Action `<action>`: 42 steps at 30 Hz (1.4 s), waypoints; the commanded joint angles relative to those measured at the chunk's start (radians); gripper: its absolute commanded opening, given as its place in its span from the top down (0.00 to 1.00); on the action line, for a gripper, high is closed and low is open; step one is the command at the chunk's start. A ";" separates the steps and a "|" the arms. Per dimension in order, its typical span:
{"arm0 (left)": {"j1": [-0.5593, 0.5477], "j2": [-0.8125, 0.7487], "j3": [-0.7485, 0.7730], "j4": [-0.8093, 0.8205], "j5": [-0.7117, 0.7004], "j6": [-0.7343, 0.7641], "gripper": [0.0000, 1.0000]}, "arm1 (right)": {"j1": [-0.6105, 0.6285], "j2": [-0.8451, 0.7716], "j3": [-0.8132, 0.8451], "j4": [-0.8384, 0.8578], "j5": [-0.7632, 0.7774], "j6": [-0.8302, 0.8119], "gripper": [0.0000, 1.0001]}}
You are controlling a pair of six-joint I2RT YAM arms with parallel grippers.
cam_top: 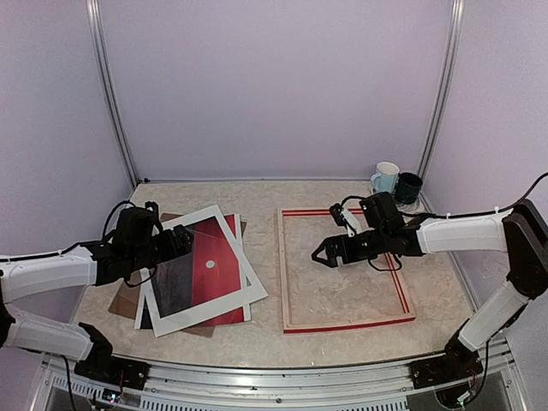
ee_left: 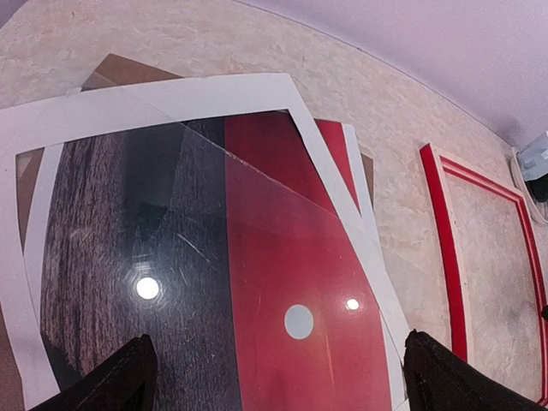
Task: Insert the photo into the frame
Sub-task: Pick up the glass panel from the mat board.
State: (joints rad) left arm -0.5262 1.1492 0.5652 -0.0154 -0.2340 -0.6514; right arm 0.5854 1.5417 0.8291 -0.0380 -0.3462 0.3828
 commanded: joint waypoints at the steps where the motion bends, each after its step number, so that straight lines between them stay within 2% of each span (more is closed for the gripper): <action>1: -0.023 0.011 -0.047 0.021 0.002 -0.029 0.01 | 0.109 0.064 0.112 -0.044 0.053 0.014 0.01; 11: -0.078 0.064 -0.109 0.102 0.008 -0.064 0.01 | 0.254 0.274 0.389 -0.060 0.115 0.139 0.01; 23: -0.099 0.088 -0.183 0.166 0.025 -0.098 0.01 | 0.270 0.503 0.652 -0.077 0.093 0.277 0.01; 29: -0.103 0.099 -0.207 0.191 0.031 -0.108 0.01 | 0.271 0.581 0.716 -0.073 0.103 0.349 0.01; 42: -0.113 0.099 -0.233 0.192 0.031 -0.117 0.01 | 0.269 0.780 1.015 -0.290 0.214 0.212 0.01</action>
State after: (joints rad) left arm -0.6308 1.2499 0.3538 0.1516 -0.2092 -0.7597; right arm 0.8436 2.2631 1.7767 -0.2348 -0.1692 0.6502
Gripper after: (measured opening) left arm 0.989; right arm 0.992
